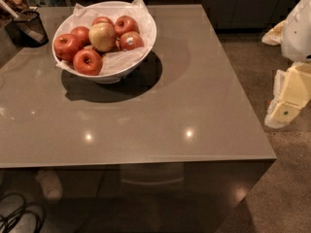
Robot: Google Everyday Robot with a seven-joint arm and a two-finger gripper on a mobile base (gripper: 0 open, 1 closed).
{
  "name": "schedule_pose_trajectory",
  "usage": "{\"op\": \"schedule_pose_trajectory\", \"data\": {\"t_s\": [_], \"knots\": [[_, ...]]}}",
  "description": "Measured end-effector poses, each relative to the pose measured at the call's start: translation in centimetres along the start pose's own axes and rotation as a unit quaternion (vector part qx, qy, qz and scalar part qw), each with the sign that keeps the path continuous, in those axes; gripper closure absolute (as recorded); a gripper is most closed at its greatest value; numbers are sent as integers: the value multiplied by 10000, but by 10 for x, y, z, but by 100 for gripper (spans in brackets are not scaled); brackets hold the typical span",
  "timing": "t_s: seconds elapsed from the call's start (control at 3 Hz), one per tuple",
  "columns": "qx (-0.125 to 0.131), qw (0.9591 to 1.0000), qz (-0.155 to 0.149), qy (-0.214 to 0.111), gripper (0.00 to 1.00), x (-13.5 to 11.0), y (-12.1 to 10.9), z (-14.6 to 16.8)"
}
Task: Pick apple from white bowl
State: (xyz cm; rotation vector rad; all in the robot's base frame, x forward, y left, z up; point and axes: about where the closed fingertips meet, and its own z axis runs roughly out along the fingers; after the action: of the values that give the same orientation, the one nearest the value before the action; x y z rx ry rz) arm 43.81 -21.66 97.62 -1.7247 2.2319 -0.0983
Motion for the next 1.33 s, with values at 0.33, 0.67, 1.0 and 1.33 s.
{"op": "schedule_pose_trajectory", "data": {"t_s": [0.33, 0.67, 1.0, 1.33], "knots": [[25, 10000, 20, -32, 0, -3, -2, -3], [-110, 9994, -53, -320, 0, -101, -64, -2], [-107, 9994, -52, -323, 0, -101, -64, -2], [35, 9972, -192, -721, 0, -138, -77, -4]]}}
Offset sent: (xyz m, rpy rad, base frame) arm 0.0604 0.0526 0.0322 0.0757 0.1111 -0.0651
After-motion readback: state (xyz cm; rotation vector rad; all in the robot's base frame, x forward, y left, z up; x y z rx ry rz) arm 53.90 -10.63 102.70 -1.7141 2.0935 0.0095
